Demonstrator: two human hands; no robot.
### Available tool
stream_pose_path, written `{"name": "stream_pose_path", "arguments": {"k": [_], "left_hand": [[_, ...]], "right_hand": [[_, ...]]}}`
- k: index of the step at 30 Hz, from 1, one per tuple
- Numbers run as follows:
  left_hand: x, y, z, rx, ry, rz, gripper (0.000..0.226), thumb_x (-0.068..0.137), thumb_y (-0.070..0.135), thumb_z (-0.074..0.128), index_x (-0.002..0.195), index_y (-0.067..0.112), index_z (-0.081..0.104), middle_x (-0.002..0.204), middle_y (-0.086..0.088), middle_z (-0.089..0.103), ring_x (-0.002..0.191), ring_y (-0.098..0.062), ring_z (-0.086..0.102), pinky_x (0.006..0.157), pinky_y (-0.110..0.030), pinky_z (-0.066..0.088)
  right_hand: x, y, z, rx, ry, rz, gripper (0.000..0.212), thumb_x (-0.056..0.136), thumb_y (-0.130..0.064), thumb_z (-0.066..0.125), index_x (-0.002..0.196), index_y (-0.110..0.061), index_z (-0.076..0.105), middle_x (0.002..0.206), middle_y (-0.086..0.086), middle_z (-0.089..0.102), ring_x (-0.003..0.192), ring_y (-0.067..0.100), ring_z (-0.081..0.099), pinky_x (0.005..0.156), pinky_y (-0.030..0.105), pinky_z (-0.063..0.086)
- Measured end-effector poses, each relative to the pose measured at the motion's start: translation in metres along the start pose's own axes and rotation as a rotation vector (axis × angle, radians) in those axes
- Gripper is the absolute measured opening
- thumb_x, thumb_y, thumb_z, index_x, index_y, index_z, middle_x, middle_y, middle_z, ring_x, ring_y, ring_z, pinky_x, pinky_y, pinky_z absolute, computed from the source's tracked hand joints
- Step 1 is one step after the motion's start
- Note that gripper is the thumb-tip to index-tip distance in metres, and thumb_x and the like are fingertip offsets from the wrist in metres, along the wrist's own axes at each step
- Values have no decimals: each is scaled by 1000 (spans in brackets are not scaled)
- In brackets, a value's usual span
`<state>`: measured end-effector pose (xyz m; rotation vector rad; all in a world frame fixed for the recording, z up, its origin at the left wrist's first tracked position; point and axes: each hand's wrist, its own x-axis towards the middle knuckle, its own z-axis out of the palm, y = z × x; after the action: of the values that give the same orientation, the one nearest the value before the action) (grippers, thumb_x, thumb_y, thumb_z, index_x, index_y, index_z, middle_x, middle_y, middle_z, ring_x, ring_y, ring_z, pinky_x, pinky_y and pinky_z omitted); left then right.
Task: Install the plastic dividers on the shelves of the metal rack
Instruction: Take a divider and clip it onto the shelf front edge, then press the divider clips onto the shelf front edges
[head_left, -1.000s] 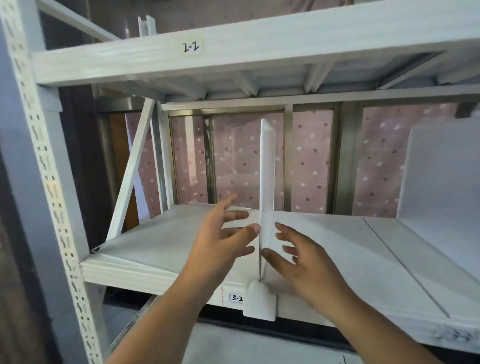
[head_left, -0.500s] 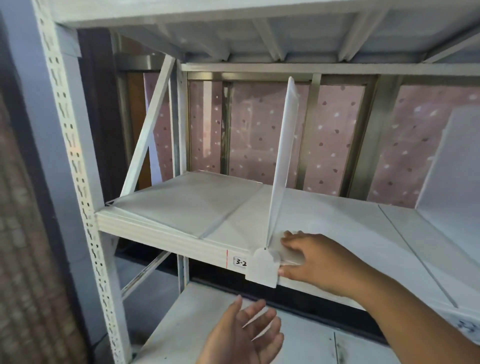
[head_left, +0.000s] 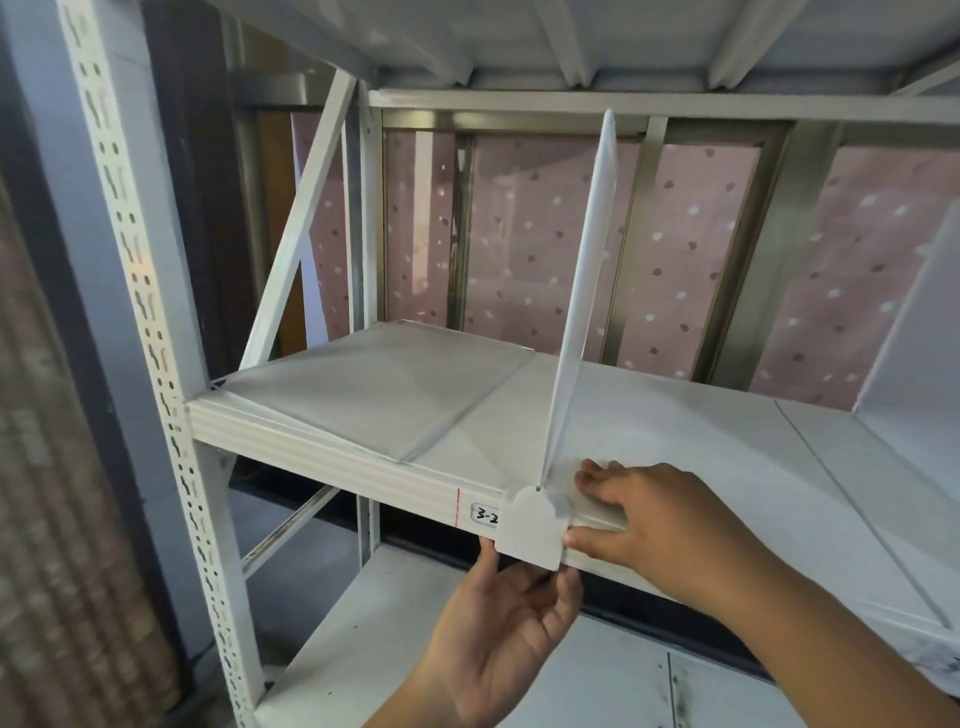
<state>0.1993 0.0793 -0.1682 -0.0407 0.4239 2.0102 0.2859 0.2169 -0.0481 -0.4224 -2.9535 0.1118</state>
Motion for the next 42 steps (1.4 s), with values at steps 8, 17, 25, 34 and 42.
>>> {"name": "stream_pose_path", "arguments": {"k": [8, 17, 25, 34, 42], "left_hand": [[3, 15, -7, -190, 0, -49, 61, 108, 38, 50, 142, -11, 60, 118, -30, 61, 90, -41, 58, 66, -48, 65], [-2, 32, -7, -170, -9, 13, 40, 87, 19, 60, 100, -15, 76, 98, -27, 68, 82, -34, 54, 52, -38, 60], [1, 36, -9, -166, -11, 30, 44, 88, 23, 62, 99, -18, 76, 96, -27, 68, 82, -32, 54, 52, -36, 62], [6, -3, -17, 96, 153, -65, 78, 80, 57, 69, 127, -6, 71, 111, -26, 72, 83, -37, 69, 68, -44, 64], [13, -104, 19, 309, 168, -376, 96, 66, 70, 77, 126, -6, 74, 125, -34, 73, 99, -50, 67, 78, -50, 54]], "right_hand": [[6, -10, 8, -96, 107, 88, 71, 75, -78, 55, 120, -25, 69, 121, -3, 72, 108, 18, 65, 90, 33, 52], [7, -40, 6, -154, 173, 222, 65, 69, -86, 54, 73, -21, 49, 62, -4, 37, 66, 24, 44, 59, 32, 34], [6, -51, 7, -135, 217, 245, 64, 71, -86, 50, 82, -23, 50, 94, -2, 68, 89, 21, 66, 64, 30, 34], [-21, -8, 26, 119, 157, 31, 67, 93, -65, 47, 152, -33, 37, 161, -13, 35, 149, 7, 28, 121, 23, 11], [-115, 44, -18, 303, 375, 125, 50, 93, -53, 56, 143, -50, 47, 147, -41, 37, 138, -25, 16, 119, 16, 19]]}}
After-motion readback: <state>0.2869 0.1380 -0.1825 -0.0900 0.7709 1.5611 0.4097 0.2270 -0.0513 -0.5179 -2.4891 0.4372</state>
